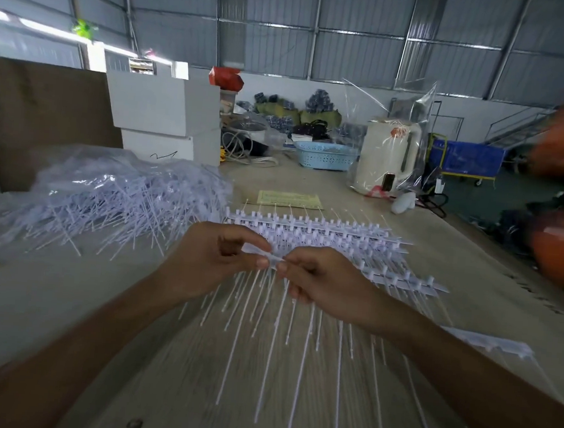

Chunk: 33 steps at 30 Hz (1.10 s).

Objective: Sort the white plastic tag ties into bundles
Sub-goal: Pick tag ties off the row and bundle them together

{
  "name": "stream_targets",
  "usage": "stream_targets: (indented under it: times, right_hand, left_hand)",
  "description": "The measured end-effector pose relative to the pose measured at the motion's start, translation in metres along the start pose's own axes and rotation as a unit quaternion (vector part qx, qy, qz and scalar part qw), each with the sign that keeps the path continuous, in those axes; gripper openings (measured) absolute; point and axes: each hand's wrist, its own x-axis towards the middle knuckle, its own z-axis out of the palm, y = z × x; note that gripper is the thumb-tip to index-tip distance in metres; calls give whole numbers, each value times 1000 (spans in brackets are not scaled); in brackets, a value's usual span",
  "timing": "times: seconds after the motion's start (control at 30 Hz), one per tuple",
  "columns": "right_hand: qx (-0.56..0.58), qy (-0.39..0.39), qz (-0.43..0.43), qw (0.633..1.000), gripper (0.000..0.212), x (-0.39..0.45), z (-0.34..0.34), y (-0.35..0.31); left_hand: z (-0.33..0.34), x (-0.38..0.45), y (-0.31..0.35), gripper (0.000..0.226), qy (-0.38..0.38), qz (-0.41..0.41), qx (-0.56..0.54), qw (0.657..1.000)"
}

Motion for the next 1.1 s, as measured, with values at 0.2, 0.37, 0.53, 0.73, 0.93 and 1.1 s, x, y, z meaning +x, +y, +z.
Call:
stream_targets:
  times: [0.2,0.37,0.53,0.73,0.93,1.1]
  right_hand:
    - [1,56,-31,998,19,-4,13,11]
    - [-21,74,-24,997,22,-9,21,8]
    - [-8,92,-14,996,21,-1,25,-3]
    - [-41,65,-6,997,25,20,31,-17]
    - [-60,7,17,998,32,47,31,-32]
    - [-56,-50,20,997,30,49,19,-35]
  left_hand:
    - [2,-3,-9,10,-60,43,95,993]
    - [0,0,-13,9,-101,26,95,990]
    - [-2,-3,-11,18,-50,-77,-80,993]
    - [-10,4,-19,14,38,-171,-127,976]
    - [-24,7,-34,16,98,-206,-115,967]
    - [-23,2,-32,29,43,-219,-71,972]
